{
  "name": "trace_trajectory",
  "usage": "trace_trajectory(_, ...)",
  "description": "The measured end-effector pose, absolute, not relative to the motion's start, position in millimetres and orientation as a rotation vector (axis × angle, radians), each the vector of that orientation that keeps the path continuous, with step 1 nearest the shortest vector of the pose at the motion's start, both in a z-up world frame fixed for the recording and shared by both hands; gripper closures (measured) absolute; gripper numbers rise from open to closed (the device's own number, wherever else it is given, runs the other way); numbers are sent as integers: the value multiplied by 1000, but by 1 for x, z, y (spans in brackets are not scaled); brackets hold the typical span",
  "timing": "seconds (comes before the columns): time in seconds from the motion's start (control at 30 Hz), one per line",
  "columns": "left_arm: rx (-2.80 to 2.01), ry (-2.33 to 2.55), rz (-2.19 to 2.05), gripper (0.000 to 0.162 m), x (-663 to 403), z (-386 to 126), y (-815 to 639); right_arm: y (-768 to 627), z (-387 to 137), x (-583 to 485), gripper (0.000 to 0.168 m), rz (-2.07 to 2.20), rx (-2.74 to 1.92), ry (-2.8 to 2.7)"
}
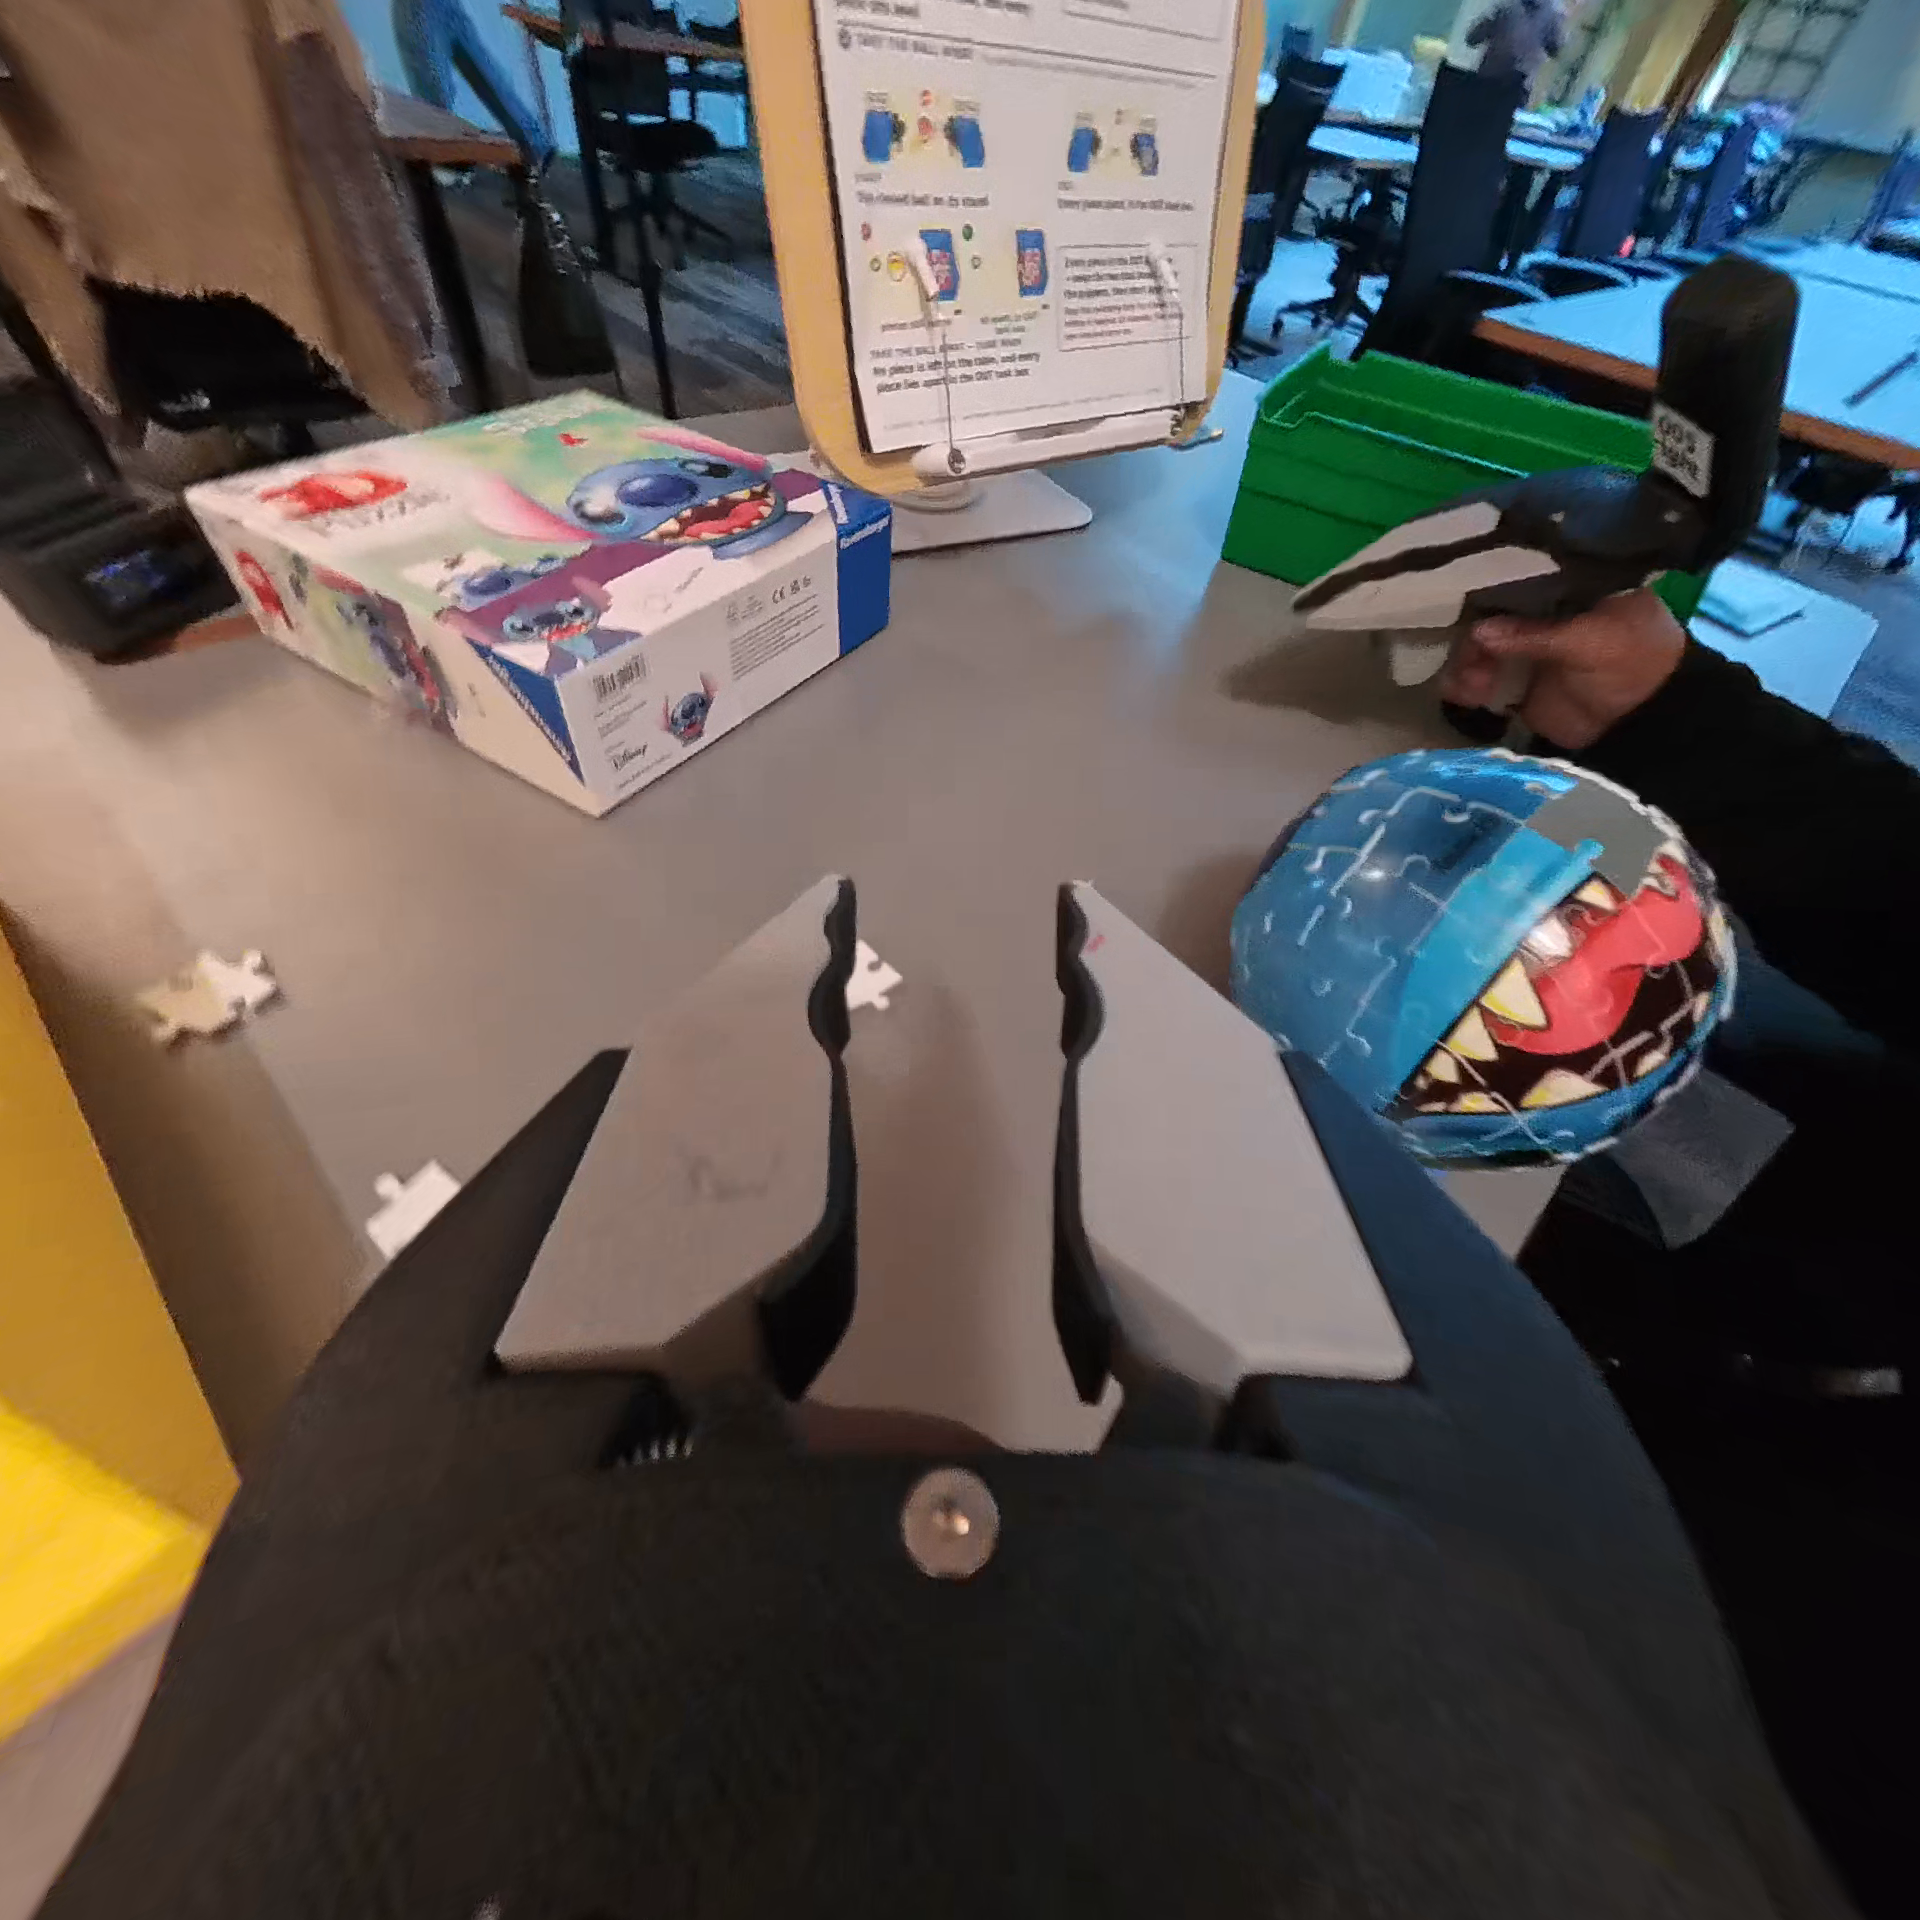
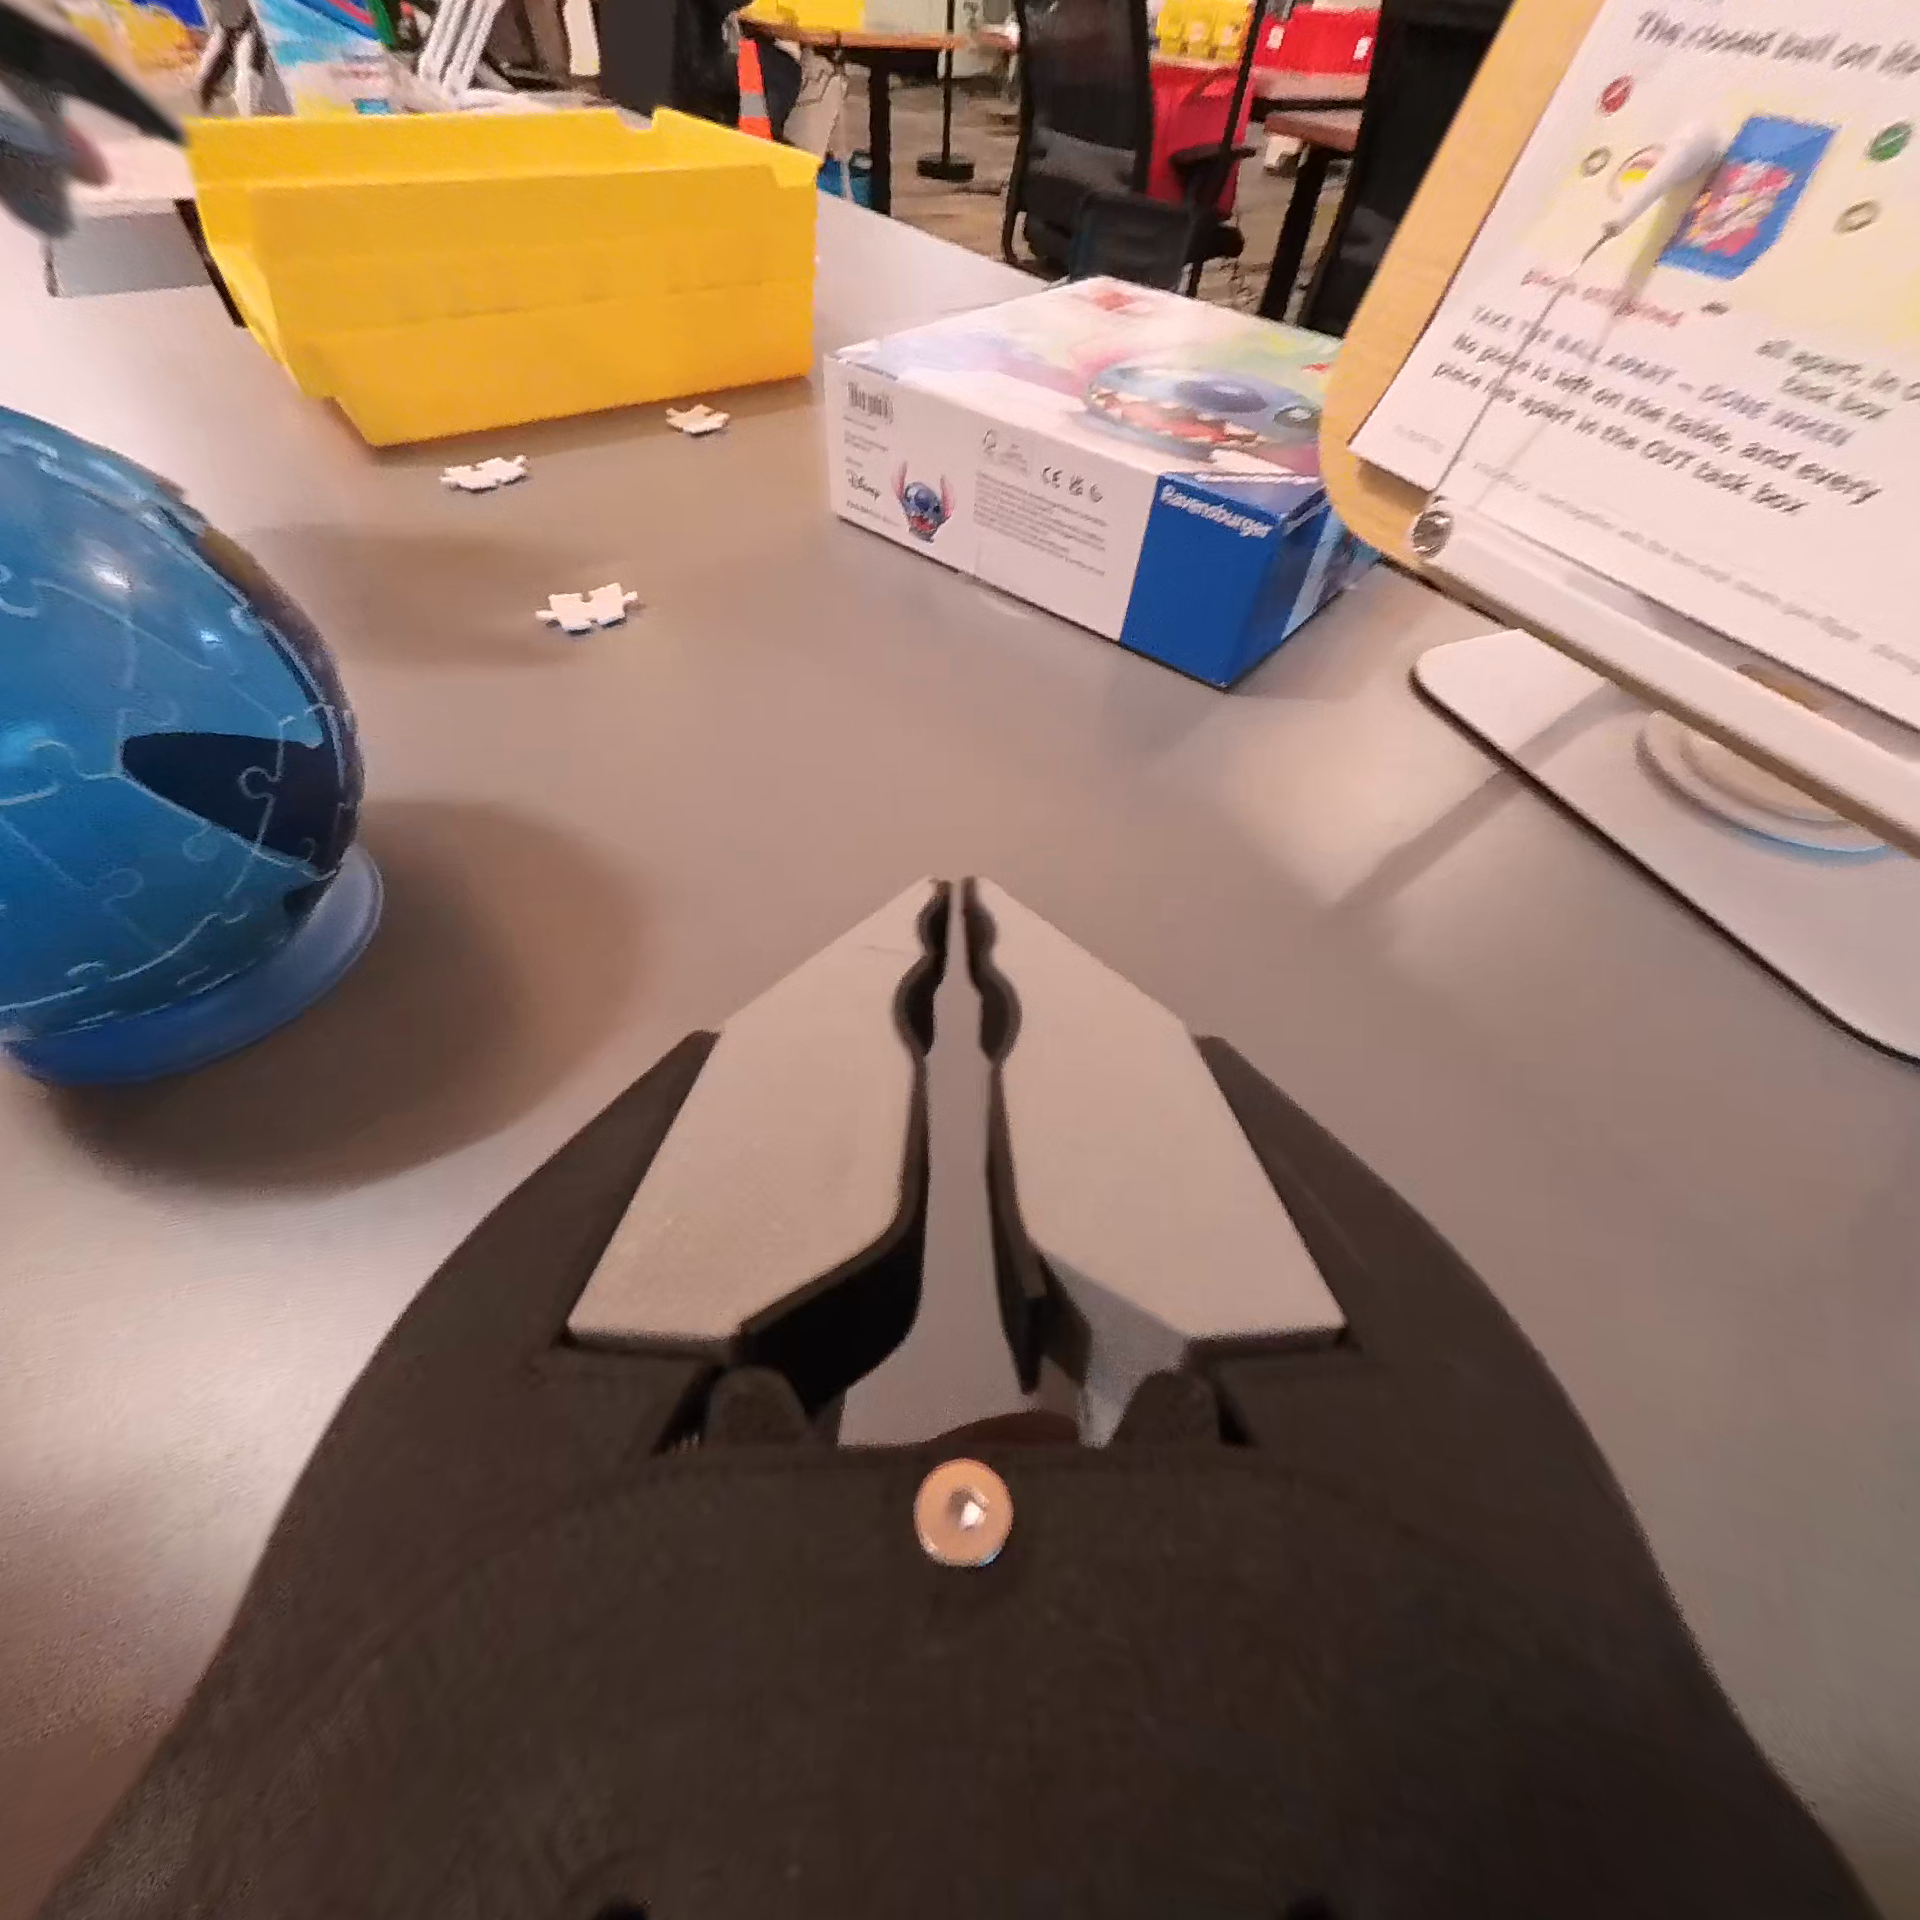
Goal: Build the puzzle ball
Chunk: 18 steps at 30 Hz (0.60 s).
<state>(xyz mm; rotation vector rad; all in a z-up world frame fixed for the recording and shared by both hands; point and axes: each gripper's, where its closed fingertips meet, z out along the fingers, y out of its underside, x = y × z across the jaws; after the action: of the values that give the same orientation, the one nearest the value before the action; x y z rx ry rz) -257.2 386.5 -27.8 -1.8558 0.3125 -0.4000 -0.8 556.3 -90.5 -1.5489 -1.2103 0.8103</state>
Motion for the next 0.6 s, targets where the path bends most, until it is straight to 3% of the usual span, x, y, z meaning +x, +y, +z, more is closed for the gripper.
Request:
trace_trajectory(0.03, -1870, 284, -400, 123, -259, -32, 381, 559, -89, 2, 154, 794, -1548, -1189)
trace_trajectory(0.07, -1884, 267, -386, 117, -261, -37, 376, 560, -88, 3, 151, 796, -1549, -1176)
trace_trajectory(0.17, -1921, 195, -372, 102, -264, -53, 362, 557, -89, 1, 149, 824, -1554, -1178)
trace_trajectory(0.33, -1975, 72, -308, 92, -282, -78, 348, 556, -103, -3, 140, 772, -1580, -1239)
trace_trajectory(0.6, -2090, 58, -173, 97, -312, -107, 350, 553, -111, -7, 139, 742, -1592, -1279)
